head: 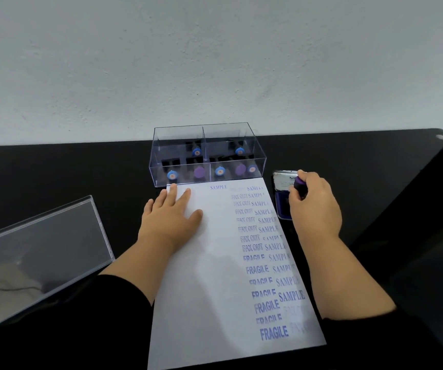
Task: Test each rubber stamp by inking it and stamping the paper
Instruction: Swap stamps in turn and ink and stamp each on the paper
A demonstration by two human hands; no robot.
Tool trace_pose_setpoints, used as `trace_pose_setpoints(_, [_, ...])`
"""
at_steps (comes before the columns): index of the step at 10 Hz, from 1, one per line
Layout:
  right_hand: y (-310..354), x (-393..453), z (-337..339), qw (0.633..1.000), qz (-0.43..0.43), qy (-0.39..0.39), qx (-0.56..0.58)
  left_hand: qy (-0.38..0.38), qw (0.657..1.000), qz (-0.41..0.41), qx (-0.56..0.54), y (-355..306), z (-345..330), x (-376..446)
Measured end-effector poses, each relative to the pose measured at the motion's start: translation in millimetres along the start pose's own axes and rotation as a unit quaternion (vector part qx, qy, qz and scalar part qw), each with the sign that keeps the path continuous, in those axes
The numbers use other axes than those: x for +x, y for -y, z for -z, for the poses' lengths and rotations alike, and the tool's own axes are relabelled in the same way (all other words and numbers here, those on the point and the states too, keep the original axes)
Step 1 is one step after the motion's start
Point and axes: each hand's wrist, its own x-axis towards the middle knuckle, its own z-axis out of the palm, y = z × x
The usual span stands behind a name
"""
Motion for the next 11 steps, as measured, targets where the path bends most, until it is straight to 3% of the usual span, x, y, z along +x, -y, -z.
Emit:
trace_pose_setpoints(2, [12, 4, 3, 0.999, 0.044, -0.012, 0.006, -0.004, 1.0, -0.001, -0.002, 0, 1, -1])
trace_pose_setpoints(5, [44, 20, -15, 0.992, 0.11, 0.036, 0.04, -0.012, 1.0, -0.005, -0.01, -1, 1, -2])
trace_pose_setpoints(11, [60, 30, -62, 0.983, 0.157, 0.082, 0.045, -0.014, 1.0, -0.007, -0.017, 1, -1, 1])
